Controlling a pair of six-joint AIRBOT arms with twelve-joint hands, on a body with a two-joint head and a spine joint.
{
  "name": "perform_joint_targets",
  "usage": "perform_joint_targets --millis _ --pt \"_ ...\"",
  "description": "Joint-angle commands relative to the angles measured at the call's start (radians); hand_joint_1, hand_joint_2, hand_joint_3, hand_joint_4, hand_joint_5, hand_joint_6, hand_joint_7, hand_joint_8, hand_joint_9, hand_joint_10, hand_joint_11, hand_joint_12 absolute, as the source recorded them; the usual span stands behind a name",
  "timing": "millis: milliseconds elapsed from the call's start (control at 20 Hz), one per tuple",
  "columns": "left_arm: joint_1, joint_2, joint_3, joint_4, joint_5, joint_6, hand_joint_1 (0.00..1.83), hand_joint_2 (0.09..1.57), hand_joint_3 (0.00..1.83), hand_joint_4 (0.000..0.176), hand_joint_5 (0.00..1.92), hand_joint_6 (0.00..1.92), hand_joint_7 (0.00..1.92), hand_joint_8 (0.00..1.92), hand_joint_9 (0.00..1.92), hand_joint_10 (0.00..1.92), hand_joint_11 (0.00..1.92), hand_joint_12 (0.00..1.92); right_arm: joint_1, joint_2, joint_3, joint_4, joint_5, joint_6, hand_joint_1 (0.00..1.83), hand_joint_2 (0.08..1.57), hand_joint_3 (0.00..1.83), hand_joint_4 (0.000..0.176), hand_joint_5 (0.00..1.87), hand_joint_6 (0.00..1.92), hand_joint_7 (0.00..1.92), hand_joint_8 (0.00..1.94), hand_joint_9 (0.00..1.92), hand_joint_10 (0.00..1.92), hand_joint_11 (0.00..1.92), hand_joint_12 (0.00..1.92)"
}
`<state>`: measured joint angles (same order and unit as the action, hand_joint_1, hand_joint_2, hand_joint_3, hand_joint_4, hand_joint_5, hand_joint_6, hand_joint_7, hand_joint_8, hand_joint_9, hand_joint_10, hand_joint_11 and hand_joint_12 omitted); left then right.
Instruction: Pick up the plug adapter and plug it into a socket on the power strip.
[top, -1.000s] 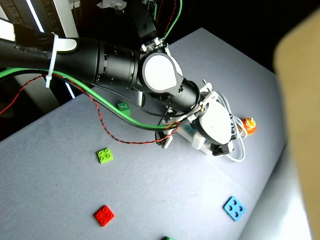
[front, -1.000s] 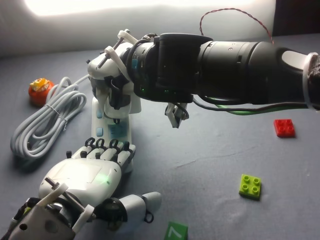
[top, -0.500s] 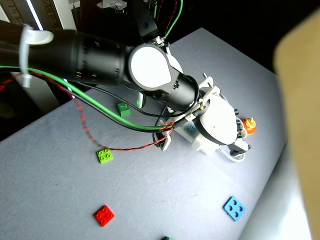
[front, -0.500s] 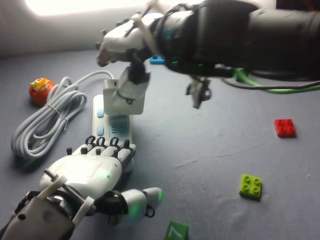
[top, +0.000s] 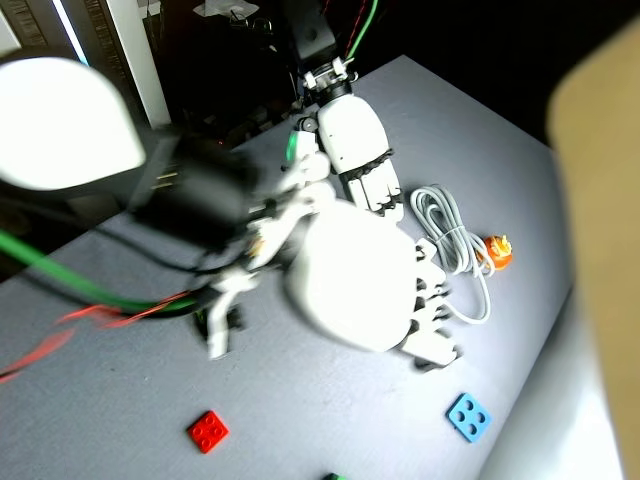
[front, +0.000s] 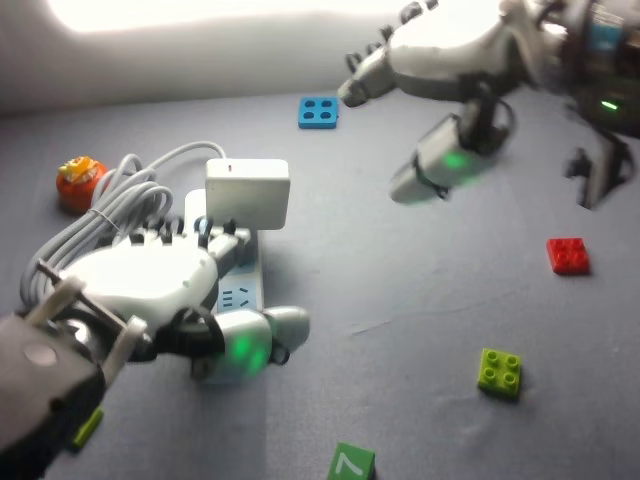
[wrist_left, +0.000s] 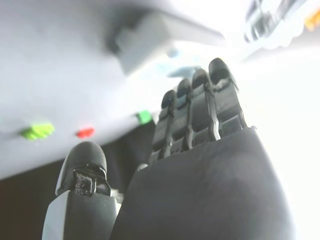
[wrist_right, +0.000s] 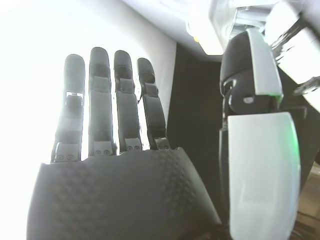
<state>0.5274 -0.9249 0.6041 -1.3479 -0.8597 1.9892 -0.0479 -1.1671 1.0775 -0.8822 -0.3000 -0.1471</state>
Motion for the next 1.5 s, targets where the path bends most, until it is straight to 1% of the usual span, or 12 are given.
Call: perform_joint_targets --millis 0,150,250,350,550,750,800,850,950,1000,1150,1450 --pt "-0.028 0.025 -0.007 0.062 -0.022 0.01 0.0 1.23 0.0 0.0 0.2 0.01 0.3 0.01 0.31 0.03 0.0 0.61 0.003 0.027 -0.027 -0.019 0.096 -0.019 0.75 0.99 0.0 0.0 0.41 0.01 0.46 0.01 0.44 0.01 0.0 1.06" --pt "-0.081 0.065 -0.035 0.051 -0.012 0.01 0.03 1.24 0.0 0.0 0.46 0.18 0.5 0.27 0.39 0.45 0.0 1.01 -0.013 0.107 -0.091 -0.018 0.124 -0.028 0.63 0.97 0.0 0.0 0.52 0.05 0.6 0.07 0.59 0.08 0.06 1.16" --pt "-0.124 0.092 -0.057 0.032 -0.01 0.028 0.1 1.24 0.0 0.0 0.16 1.23 0.16 1.38 0.09 1.45 0.0 1.4 -0.029 0.144 -0.123 -0.018 0.137 -0.04 0.59 0.95 0.0 0.0 0.5 0.18 0.47 0.47 0.43 0.61 0.06 1.22" --pt "-0.17 0.115 -0.067 0.031 0.024 0.042 0.2 1.22 0.0 0.0 0.03 1.71 0.07 1.79 0.04 1.86 0.0 1.85 -0.049 0.169 -0.145 -0.018 0.136 -0.038 0.57 0.95 0.0 0.0 0.23 0.97 0.24 1.19 0.28 1.15 0.08 1.36" --pt "-0.268 0.143 -0.065 0.031 0.152 0.127 0.3 1.24 0.0 0.0 0.12 1.92 0.11 1.92 0.15 1.92 0.21 1.92 -0.068 0.185 -0.163 -0.019 0.132 -0.008 0.58 0.96 0.0 0.0 0.06 1.85 0.13 1.93 0.23 1.91 0.23 1.91" --pt "-0.334 0.146 -0.066 0.031 0.17 0.183 0.18 1.36 0.0 0.0 1.37 1.92 1.46 1.92 1.4 1.92 1.42 1.92 -0.086 0.204 -0.195 -0.019 0.136 -0.006 0.52 0.96 0.0 0.0 0.5 1.92 0.48 1.94 0.58 1.92 0.73 1.92" --pt "-0.345 0.146 -0.066 0.031 0.177 0.195 0.27 1.33 0.0 0.036 1.44 1.92 1.55 1.92 1.52 1.92 1.5 1.92 -0.088 0.21 -0.2 -0.019 0.136 -0.011 0.48 0.98 0.0 0.0 0.6 1.92 0.62 1.94 0.69 1.92 0.84 1.92" --pt "-0.354 0.146 -0.067 0.031 0.184 0.207 0.42 1.32 0.0 0.122 1.48 1.92 1.59 1.92 1.57 1.92 1.48 1.92 -0.089 0.215 -0.203 -0.019 0.136 -0.011 0.48 0.98 0.0 0.0 0.84 1.92 0.94 1.94 0.96 1.92 1.07 1.92" --pt "-0.368 0.146 -0.071 0.031 0.2 0.227 0.86 1.36 0.0 0.172 1.4 1.92 1.58 1.92 1.61 1.92 1.54 1.92 -0.097 0.227 -0.204 -0.019 0.137 -0.01 0.36 1.15 0.01 0.0 1.29 1.92 1.35 1.94 1.35 1.92 1.39 1.92" --pt "-0.37 0.146 -0.073 0.031 0.201 0.227 1.03 1.35 0.0 0.175 1.4 1.92 1.58 1.92 1.6 1.92 1.53 1.92 -0.103 0.233 -0.204 -0.019 0.138 0.0 0.38 1.4 0.03 0.015 1.42 1.92 1.48 1.94 1.49 1.92 1.52 1.92" --pt "-0.373 0.148 -0.076 0.031 0.205 0.227 0.97 1.41 0.02 0.176 1.38 1.92 1.55 1.92 1.6 1.92 1.58 1.92 -0.133 0.248 -0.204 -0.019 0.164 0.013 0.82 1.49 0.0 0.169 1.5 1.92 1.6 1.94 1.62 1.92 1.66 1.92" --pt "-0.374 0.152 -0.072 0.031 0.206 0.227 1.03 1.39 0.01 0.176 1.41 1.92 1.52 1.92 1.55 1.92 1.56 1.92 -0.159 0.253 -0.199 -0.019 0.208 -0.015 0.88 1.45 0.0 0.176 1.44 1.92 1.57 1.94 1.6 1.92 1.64 1.92"
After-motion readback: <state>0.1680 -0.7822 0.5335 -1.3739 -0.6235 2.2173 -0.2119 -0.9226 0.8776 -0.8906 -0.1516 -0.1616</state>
